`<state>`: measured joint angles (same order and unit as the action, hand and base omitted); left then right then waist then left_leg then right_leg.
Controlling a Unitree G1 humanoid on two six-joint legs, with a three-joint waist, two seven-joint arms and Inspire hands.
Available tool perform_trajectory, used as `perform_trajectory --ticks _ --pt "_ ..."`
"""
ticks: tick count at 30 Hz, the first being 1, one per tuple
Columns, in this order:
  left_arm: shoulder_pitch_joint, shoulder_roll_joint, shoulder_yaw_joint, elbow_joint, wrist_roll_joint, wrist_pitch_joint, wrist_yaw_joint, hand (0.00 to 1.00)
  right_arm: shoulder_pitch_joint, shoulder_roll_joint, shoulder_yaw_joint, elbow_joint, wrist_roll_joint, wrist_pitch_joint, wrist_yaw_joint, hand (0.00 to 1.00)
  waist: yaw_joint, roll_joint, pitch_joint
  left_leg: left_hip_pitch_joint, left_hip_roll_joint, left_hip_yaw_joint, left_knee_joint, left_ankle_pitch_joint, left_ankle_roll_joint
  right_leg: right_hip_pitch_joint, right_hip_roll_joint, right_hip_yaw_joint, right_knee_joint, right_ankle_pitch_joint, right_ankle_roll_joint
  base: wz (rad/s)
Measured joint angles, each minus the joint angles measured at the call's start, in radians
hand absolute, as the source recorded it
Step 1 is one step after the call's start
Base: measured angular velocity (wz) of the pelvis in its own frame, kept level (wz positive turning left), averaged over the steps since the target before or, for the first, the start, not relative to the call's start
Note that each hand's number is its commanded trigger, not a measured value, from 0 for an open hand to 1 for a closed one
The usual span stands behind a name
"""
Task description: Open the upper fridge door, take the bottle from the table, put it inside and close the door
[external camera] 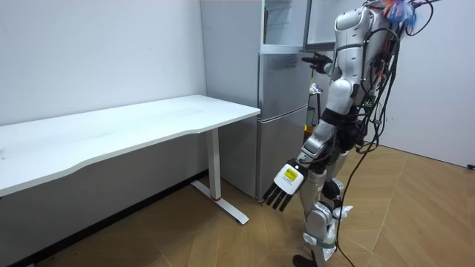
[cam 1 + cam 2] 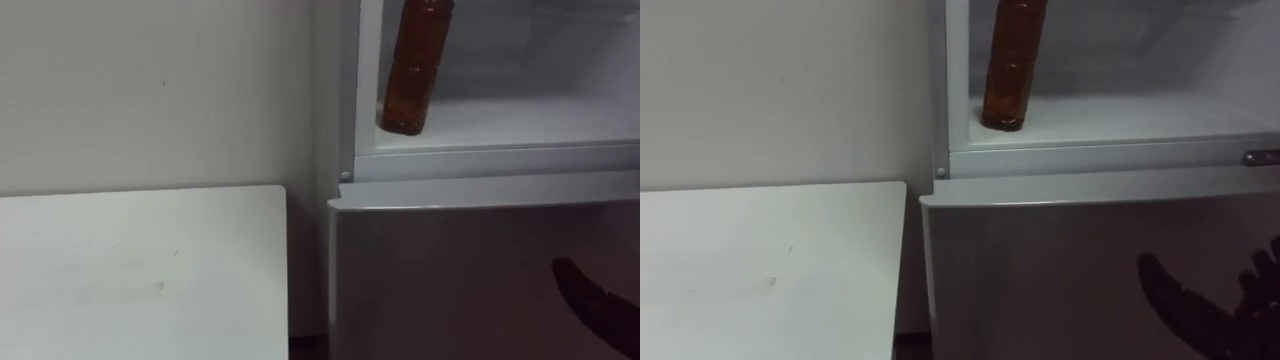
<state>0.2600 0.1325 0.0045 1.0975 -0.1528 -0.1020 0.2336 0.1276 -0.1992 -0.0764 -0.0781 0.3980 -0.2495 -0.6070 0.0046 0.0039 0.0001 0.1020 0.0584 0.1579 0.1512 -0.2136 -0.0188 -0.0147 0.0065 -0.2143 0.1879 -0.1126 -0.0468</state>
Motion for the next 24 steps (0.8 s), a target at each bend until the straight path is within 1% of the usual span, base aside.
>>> perform_trajectory --ticks 2,3,4,6,7,9,15,17,19,21,23,24 --pt "-0.005 -0.002 -0.019 0.000 -0.027 -0.001 0.002 0.00 0.020 0.017 0.018 0.143 -0.005 -0.002 -0.028 0.00 -0.003 -0.001 -0.0008 0.008 0.000 0.003 0.000 0.000 0.000 0.004 0.000 0.001 -0.001 0.000 0.000 -0.04" --pt "-0.006 -0.003 -0.022 0.000 -0.032 -0.001 0.002 0.00 0.024 0.023 0.021 0.180 -0.004 -0.002 -0.033 0.00 -0.003 -0.004 0.0007 0.010 0.000 0.004 -0.001 0.000 0.000 0.005 0.000 0.003 -0.001 0.000 0.000 -0.04" --pt "-0.010 -0.004 -0.034 0.000 -0.032 -0.001 0.000 0.00 0.037 0.031 0.030 0.250 0.002 -0.001 -0.043 0.00 -0.004 -0.005 0.0004 0.012 -0.001 0.005 -0.003 0.000 0.000 0.005 0.000 0.004 -0.001 -0.001 0.002 0.00" --pt "-0.012 -0.004 -0.049 0.007 -0.050 -0.001 -0.002 0.00 0.052 0.033 0.060 0.401 0.031 -0.001 -0.058 0.00 -0.004 -0.005 0.0002 0.012 -0.002 0.005 -0.004 -0.001 0.001 0.005 -0.001 0.004 -0.001 -0.002 0.004 0.00" --pt "-0.017 -0.004 -0.049 0.007 -0.055 -0.001 -0.002 0.00 0.052 0.036 0.065 0.447 0.033 -0.001 -0.057 0.00 -0.004 -0.005 0.0002 0.013 -0.002 0.004 -0.005 -0.001 0.002 0.004 -0.001 0.005 -0.001 -0.003 0.004 0.00" --pt "-0.019 -0.008 -0.047 0.020 -0.064 -0.002 -0.003 0.00 0.052 0.051 0.070 0.619 0.035 0.001 -0.057 0.00 -0.003 -0.004 -0.0004 0.016 -0.003 0.005 -0.008 -0.001 0.002 0.007 0.000 0.009 -0.001 -0.004 0.005 0.00" --pt "-0.025 -0.006 -0.048 0.025 -0.085 -0.005 -0.009 0.00 0.058 0.050 0.102 0.908 0.025 0.002 -0.066 0.00 -0.003 0.003 0.0011 0.028 -0.003 0.004 -0.013 -0.003 0.004 0.020 0.000 0.006 -0.001 -0.008 0.008 0.01" --pt "-0.015 -0.006 -0.047 0.024 -0.100 -0.009 -0.021 0.00 0.058 0.050 0.101 0.996 0.027 0.009 -0.054 0.00 -0.002 0.004 0.0014 0.031 -0.004 0.004 -0.018 -0.003 0.004 0.022 -0.002 0.007 0.000 -0.013 0.009 0.00" --pt "-0.014 -0.006 -0.045 0.024 -0.103 -0.009 -0.032 0.00 0.057 0.049 0.093 1.042 0.030 0.011 -0.035 0.00 -0.004 0.004 0.0009 0.031 -0.004 -0.001 -0.018 -0.003 0.004 0.021 -0.002 0.008 -0.001 -0.013 0.009 0.00" --pt "-0.009 -0.006 -0.028 0.024 -0.104 -0.010 -0.047 0.00 0.055 0.049 0.093 1.096 0.046 0.020 0.012 0.00 -0.002 0.002 0.0023 0.031 -0.003 0.002 -0.017 -0.003 0.004 0.020 -0.002 0.008 -0.001 -0.015 0.009 0.00" --pt "0.001 -0.006 -0.007 0.022 -0.103 -0.011 -0.050 0.00 0.046 0.049 0.092 1.149 0.088 0.031 0.065 0.00 -0.001 -0.005 -0.0006 0.030 -0.003 0.002 -0.017 -0.003 0.004 0.020 -0.001 0.008 -0.001 -0.015 0.008 0.00" --pt "0.010 -0.007 0.010 0.023 -0.094 -0.012 -0.050 0.00 0.047 0.049 0.090 1.169 0.131 0.039 0.098 0.00 0.001 -0.005 -0.0005 0.031 -0.003 0.000 -0.017 -0.004 0.003 0.021 -0.001 0.007 -0.001 -0.015 0.008 0.00"
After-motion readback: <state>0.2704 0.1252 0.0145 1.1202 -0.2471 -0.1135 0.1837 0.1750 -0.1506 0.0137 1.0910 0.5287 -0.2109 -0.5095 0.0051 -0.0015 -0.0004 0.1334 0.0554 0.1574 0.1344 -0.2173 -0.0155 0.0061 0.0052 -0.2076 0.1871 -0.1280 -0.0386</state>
